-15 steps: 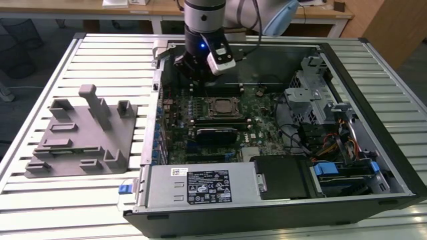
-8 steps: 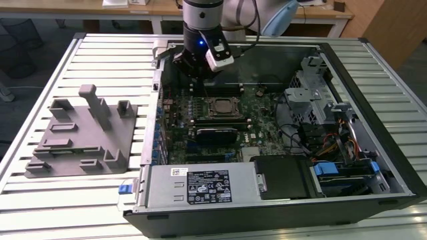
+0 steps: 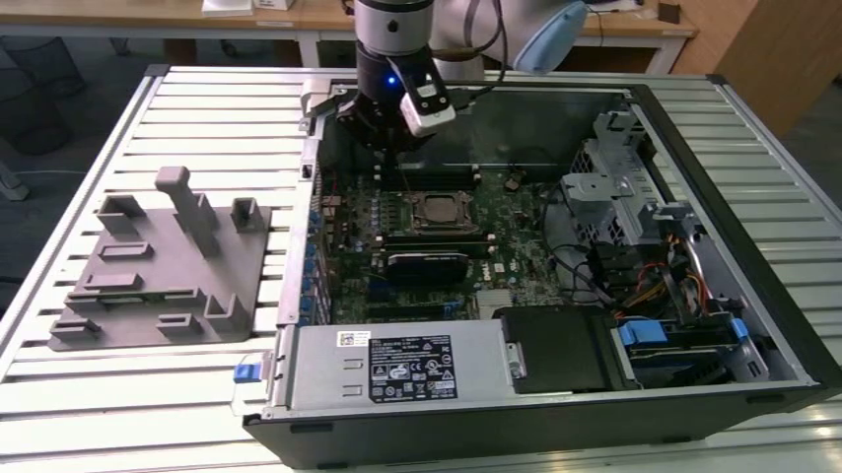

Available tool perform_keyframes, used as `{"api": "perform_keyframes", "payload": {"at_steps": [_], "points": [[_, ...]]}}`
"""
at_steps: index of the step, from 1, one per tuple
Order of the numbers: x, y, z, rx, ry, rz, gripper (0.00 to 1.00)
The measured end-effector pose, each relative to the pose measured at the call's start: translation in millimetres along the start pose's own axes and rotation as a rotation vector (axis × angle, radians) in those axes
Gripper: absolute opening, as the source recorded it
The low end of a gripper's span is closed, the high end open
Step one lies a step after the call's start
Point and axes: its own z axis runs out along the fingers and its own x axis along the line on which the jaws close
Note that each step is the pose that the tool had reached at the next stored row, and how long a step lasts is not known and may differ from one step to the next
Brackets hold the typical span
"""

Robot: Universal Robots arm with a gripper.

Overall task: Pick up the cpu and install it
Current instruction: 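Install the first cpu locking lever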

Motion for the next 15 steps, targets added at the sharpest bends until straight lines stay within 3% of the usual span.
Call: {"api": "perform_keyframes", "payload": {"at_steps": [7, 15], "points": [[-1.9, 4.2, 0.1, 0.0003, -0.0005, -0.024, 0.11], [-17.3, 5.0, -0.2, 0.0004, -0.0005, -0.033, 0.11]]}}
